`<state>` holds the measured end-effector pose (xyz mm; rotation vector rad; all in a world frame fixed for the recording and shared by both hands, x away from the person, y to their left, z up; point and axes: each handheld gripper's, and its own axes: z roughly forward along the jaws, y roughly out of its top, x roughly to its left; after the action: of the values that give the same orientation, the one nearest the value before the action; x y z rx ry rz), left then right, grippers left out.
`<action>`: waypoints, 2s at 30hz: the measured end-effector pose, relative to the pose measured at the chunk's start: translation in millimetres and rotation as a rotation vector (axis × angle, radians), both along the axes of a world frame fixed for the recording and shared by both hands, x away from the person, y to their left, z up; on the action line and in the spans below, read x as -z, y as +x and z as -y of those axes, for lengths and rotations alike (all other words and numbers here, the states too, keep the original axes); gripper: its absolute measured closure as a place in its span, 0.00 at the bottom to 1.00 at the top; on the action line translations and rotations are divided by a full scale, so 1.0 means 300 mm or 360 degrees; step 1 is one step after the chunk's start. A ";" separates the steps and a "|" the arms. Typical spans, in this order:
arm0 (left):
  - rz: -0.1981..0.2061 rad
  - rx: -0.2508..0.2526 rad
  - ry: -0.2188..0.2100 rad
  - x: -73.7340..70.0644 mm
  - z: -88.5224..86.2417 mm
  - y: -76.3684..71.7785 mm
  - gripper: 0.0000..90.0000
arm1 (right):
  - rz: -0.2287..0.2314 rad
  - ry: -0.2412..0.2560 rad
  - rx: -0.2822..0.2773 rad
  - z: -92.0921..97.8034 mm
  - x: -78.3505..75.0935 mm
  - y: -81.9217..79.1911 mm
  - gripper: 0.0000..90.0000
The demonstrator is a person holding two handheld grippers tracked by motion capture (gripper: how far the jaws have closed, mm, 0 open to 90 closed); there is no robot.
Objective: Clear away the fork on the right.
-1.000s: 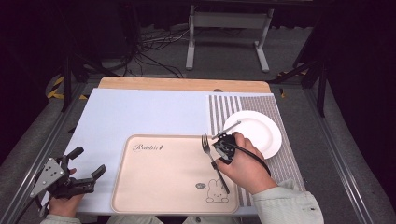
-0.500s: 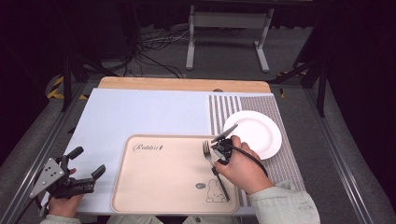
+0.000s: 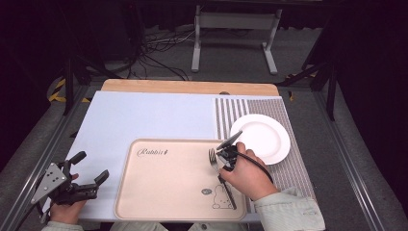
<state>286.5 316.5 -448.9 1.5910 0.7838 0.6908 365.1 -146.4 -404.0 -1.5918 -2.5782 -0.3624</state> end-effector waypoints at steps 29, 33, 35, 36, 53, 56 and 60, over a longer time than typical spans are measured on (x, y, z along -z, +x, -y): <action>0.0003 -0.0004 -0.0003 -0.001 -0.001 -0.001 0.01 | 0.0457 0.0192 -0.0359 0.003 -0.022 -0.008 0.37; 0.0005 -0.0006 -0.0003 -0.001 -0.002 0.000 0.01 | 0.0613 0.0189 -0.0575 0.006 -0.007 -0.004 0.37; 0.0006 -0.0006 -0.0004 -0.001 -0.001 0.000 0.01 | 0.0685 0.0202 -0.0693 0.011 -0.003 -0.002 0.51; 0.0005 -0.0005 -0.0003 -0.001 -0.001 0.000 0.01 | 0.0722 0.0184 -0.0738 0.016 -0.002 -0.004 0.65; -0.0003 -0.0004 -0.0006 0.002 0.001 0.001 0.01 | 0.0717 0.0208 -0.0912 -0.014 0.089 0.002 1.00; -0.0005 -0.0005 -0.0007 0.002 0.001 0.002 0.01 | 0.0710 0.0198 -0.0907 -0.014 0.092 0.005 1.00; -0.0003 -0.0006 -0.0009 0.002 0.002 0.001 0.01 | 0.0699 0.0192 -0.0909 -0.012 0.098 0.011 1.00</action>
<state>286.9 316.0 -449.5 1.5858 0.7900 0.6892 368.4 -142.7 -433.5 -0.7363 -3.0920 -0.8587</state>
